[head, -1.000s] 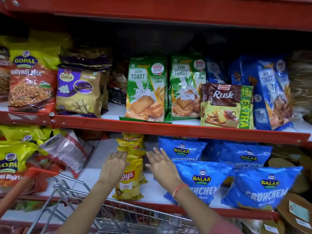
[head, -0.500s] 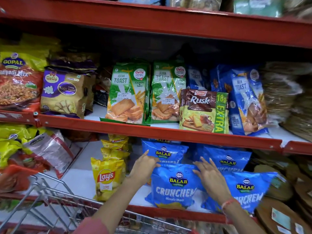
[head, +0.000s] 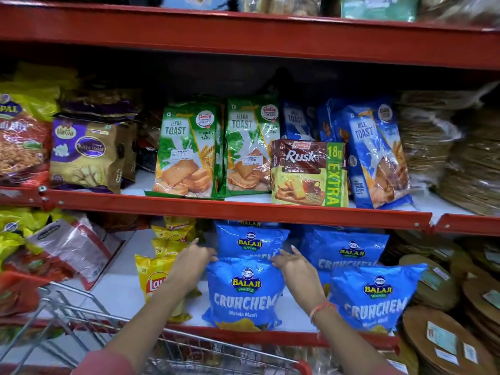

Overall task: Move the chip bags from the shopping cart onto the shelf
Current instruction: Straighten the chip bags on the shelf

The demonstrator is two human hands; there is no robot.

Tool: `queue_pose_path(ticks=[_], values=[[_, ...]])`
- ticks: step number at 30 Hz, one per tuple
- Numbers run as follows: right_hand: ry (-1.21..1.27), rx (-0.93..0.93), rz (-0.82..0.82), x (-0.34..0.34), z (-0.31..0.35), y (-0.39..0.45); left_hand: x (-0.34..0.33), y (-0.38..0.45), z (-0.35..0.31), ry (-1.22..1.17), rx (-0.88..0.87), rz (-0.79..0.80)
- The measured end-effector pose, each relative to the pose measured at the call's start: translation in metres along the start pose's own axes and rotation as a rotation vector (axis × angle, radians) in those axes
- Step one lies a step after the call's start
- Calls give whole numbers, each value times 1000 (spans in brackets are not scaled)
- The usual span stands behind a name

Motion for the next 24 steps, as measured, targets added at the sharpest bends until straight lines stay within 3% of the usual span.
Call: queue_pose_path(ticks=[5, 9, 13, 17, 21, 24], values=[[129, -10, -91, 43, -18, -15, 33, -8, -39, -15, -41, -162], [115, -94, -101, 75, -78, -42, 57, 0, -107, -43, -93, -264], [64, -190, -81, 105, -147, -69, 79, 15, -192, -33, -199, -267], [23, -245, -50, 127, -201, -98, 67, 24, -266, -12, -332, -164], [18, -232, -33, 136, -226, -115, 57, 29, -303, 159, -343, -145], [-18, -169, -34, 130, -225, -110, 53, 29, -297, 95, -287, -115]])
Point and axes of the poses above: each hand's wrist, its own y-axis towards the middle knuckle, its own x-axis out of the back of the hand, z = x × y, the point moved 10 cm from there along y, towards the middle knuckle, and after that the axes turned 15 degrees about y, right-handed, at the moved point
